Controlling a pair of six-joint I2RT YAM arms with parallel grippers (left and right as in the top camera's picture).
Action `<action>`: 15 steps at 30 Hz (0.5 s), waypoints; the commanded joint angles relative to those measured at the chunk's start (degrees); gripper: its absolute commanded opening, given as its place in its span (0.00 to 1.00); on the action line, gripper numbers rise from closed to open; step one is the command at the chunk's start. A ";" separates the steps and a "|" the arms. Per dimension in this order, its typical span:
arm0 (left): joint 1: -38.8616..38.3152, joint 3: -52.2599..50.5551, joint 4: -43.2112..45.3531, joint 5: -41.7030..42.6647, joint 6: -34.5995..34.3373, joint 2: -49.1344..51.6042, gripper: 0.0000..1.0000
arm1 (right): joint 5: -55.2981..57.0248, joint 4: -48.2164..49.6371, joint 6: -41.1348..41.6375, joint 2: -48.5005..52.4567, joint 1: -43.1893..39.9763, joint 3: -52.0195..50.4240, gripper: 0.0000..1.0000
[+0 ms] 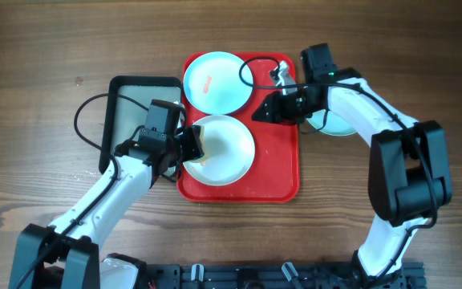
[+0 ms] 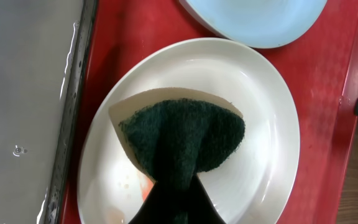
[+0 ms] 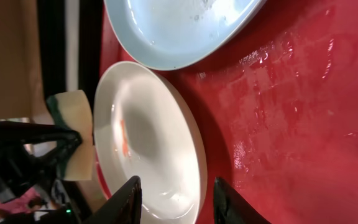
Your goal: Clean dirty plates on tray and stack at the side
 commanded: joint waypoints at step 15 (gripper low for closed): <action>-0.33 0.48 -1.18 0.81 -0.79 0.39 0.04 | 4.04 10.38 3.50 0.79 2.29 -8.98 0.31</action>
